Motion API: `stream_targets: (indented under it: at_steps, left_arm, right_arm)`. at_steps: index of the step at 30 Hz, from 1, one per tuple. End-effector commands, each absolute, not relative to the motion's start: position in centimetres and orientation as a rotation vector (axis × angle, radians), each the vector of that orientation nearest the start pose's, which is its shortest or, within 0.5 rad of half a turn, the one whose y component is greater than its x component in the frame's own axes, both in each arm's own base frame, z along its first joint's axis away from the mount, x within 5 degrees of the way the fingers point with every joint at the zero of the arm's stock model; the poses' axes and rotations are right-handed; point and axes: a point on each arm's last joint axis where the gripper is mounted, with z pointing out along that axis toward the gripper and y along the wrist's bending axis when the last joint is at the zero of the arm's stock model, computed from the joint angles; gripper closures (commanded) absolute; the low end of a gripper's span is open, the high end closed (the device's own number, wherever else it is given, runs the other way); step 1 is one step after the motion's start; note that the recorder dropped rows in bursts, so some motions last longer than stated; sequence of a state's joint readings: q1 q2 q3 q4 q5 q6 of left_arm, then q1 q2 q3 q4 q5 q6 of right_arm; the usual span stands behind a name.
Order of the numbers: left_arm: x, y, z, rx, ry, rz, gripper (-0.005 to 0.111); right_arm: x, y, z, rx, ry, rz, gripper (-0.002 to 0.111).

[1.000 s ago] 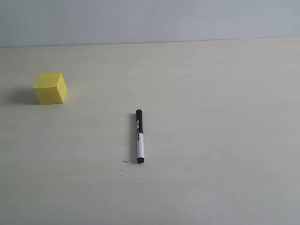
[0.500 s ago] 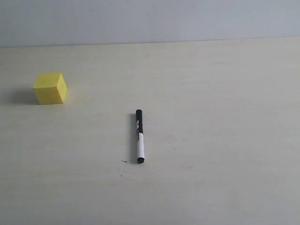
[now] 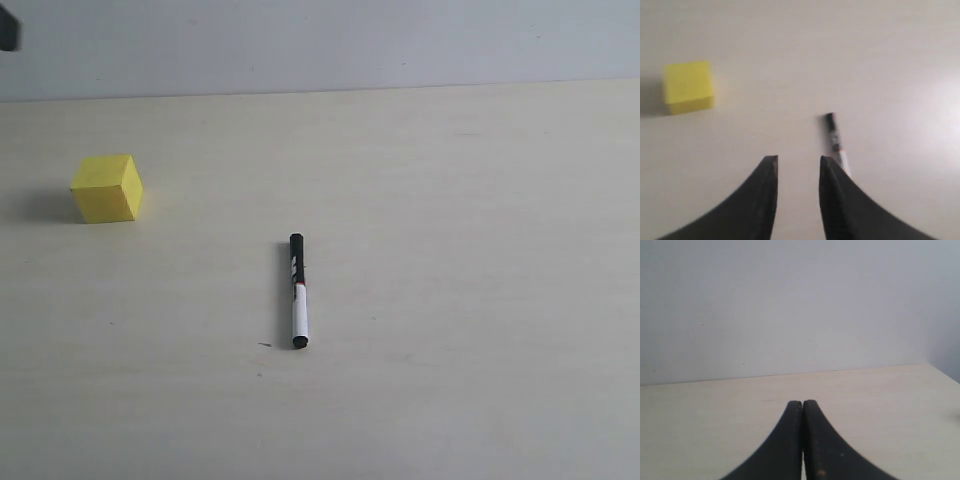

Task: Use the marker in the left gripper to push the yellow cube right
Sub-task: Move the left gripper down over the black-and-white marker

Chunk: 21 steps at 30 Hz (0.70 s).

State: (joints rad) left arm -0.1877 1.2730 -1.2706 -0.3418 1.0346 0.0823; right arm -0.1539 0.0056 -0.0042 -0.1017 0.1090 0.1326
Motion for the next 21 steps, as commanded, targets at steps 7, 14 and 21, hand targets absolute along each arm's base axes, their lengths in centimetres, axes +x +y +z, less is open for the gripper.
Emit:
stream_targets:
  at_steps: [7, 14, 21]
  left_arm:
    - [29.4, -17.1, 29.7, 0.551, 2.564, -0.66, 0.075]
    - [30.9, -19.1, 24.8, 0.358, 2.783, -0.785, 0.075]
    - [30.9, -22.7, 25.8, 0.341, 2.799, -0.472, 0.075]
  right_arm:
    - [5.6, -1.0, 20.3, 0.158, 1.584, -0.107, 0.108]
    - [5.6, -1.0, 20.3, 0.158, 1.584, -0.107, 0.108]
    - [5.6, -1.0, 20.3, 0.158, 1.584, -0.107, 0.108]
